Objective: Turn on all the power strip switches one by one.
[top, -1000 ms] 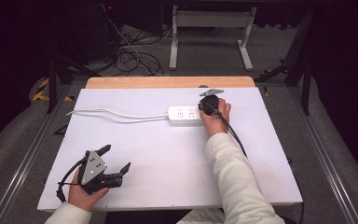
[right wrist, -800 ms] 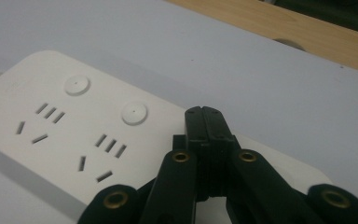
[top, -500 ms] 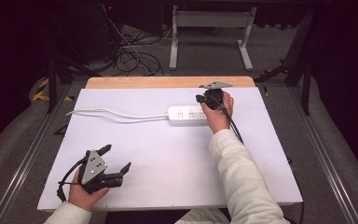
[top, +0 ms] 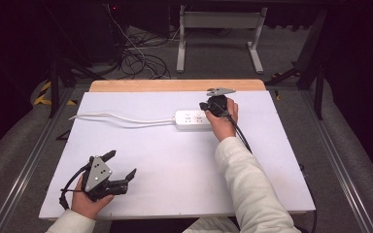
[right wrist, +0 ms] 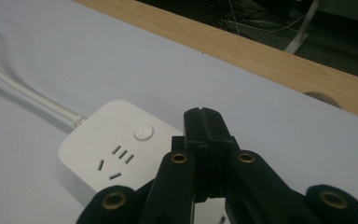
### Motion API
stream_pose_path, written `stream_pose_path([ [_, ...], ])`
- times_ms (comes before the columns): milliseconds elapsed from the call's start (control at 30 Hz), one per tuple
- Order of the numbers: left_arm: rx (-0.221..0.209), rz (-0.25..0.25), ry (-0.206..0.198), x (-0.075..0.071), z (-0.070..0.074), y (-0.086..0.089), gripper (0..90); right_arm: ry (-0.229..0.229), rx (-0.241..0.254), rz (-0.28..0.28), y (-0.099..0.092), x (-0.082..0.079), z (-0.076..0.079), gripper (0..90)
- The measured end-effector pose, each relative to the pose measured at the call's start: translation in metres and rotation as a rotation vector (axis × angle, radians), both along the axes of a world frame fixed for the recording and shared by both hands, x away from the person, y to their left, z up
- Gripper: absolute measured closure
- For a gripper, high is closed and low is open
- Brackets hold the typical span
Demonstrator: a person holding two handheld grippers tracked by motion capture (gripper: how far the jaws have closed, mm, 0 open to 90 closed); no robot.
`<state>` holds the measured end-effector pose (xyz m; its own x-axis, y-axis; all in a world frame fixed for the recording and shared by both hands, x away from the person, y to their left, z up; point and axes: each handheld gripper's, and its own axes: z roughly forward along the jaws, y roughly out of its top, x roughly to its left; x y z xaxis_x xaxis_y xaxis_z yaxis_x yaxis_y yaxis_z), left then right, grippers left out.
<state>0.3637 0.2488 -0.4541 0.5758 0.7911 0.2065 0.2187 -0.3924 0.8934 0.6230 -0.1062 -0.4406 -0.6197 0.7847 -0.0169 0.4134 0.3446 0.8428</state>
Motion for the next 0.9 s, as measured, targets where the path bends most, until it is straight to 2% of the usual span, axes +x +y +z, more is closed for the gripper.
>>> stream_pose_path([
  [167,-0.001,-0.002,0.002,0.000,0.000,-0.001,13.8,0.026,-0.024,0.007,0.008,0.003,-0.012,90.0],
  [433,0.000,-0.003,0.002,0.000,0.000,-0.001,13.8,0.045,-0.046,0.004,0.013,0.005,-0.022,90.0],
  [900,0.003,-0.002,0.000,0.000,0.000,-0.001,13.8,0.022,-0.060,-0.018,0.017,0.004,-0.025,90.0],
])
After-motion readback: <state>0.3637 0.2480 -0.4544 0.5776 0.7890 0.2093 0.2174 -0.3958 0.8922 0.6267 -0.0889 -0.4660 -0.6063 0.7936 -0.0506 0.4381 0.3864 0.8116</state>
